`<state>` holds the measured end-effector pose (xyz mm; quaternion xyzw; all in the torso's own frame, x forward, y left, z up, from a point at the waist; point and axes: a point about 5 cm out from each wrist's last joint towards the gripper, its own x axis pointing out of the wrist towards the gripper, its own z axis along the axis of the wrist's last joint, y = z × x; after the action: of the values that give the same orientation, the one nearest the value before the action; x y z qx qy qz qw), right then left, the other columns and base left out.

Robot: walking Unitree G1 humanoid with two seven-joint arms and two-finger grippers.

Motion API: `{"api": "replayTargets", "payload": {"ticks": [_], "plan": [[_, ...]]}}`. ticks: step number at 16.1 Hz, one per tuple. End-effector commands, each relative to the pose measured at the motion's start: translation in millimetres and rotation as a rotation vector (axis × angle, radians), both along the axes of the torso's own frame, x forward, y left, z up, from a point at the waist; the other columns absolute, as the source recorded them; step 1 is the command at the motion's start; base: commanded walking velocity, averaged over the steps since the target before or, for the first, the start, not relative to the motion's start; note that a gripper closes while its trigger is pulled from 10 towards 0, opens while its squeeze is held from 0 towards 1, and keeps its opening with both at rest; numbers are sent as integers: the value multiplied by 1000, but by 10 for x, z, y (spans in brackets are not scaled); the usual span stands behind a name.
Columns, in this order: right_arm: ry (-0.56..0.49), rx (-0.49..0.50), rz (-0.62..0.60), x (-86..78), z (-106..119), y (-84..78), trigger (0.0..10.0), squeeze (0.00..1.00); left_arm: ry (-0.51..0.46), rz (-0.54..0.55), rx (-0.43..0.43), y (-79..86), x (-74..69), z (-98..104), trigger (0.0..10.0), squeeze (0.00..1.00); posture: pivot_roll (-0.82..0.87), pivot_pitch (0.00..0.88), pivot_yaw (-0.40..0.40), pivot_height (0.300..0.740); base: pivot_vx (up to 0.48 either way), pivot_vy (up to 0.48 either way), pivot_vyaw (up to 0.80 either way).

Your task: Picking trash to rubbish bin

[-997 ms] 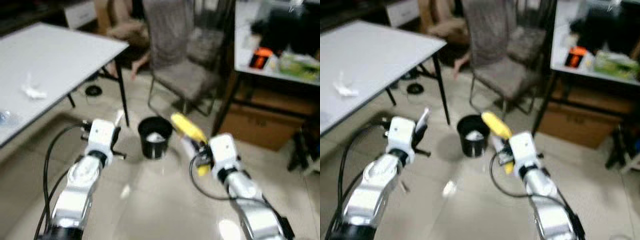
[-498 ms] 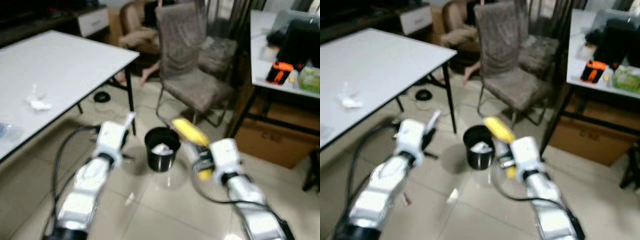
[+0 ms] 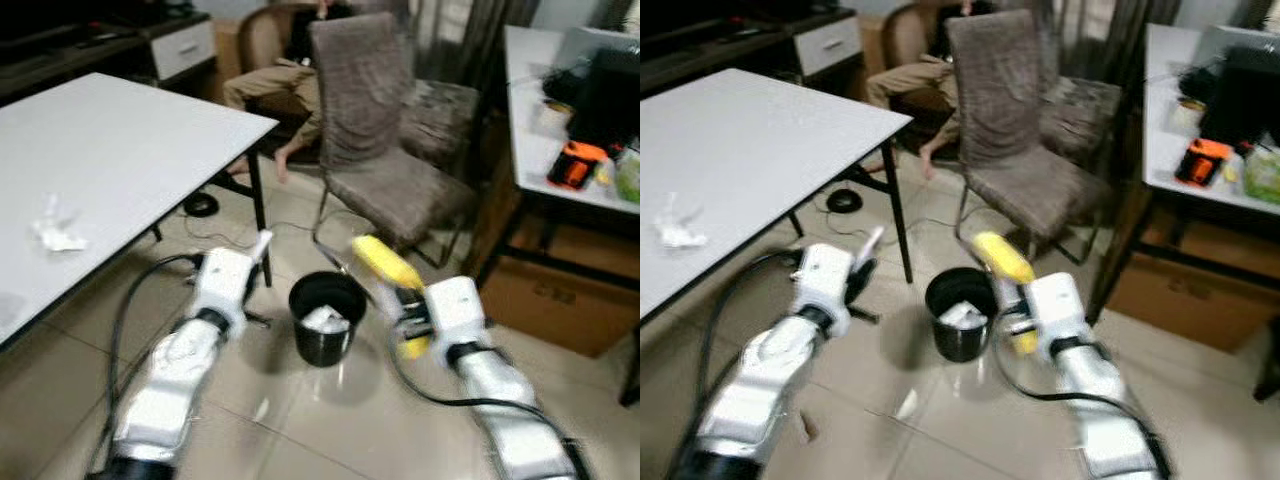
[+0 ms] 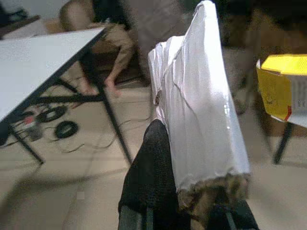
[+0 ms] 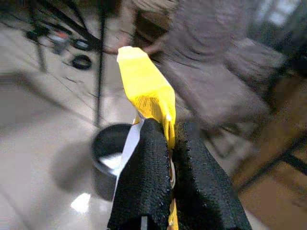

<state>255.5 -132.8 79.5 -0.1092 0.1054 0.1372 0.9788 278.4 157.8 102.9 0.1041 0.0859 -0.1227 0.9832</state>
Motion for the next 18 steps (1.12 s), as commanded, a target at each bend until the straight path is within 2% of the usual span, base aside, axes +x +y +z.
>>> {"api": "replayTargets", "payload": {"ticks": [1, 8, 11, 18], "plan": [[-20, -15, -16, 36, 52, -95, 10000, 0, -19, -19, -8, -77, 29, 57, 10000, 0, -135, 9, -18, 740, 405, 0, 0], [21, -12, -31, 90, -2, -97, 10000, 0, 1, -43, 1, -112, 2, 22, 10000, 0, -138, 23, -14, 740, 405, 0, 0], [98, -18, -24, 119, -147, -97, 10000, 0, 25, -74, -4, -184, -32, -31, 10000, 0, -146, 34, -8, 740, 405, 0, 0], [192, -43, 26, 183, -401, -45, 10000, 0, 58, -117, -7, -249, -87, -93, 10000, 0, -177, 68, 16, 740, 404, 0, 0]]}}
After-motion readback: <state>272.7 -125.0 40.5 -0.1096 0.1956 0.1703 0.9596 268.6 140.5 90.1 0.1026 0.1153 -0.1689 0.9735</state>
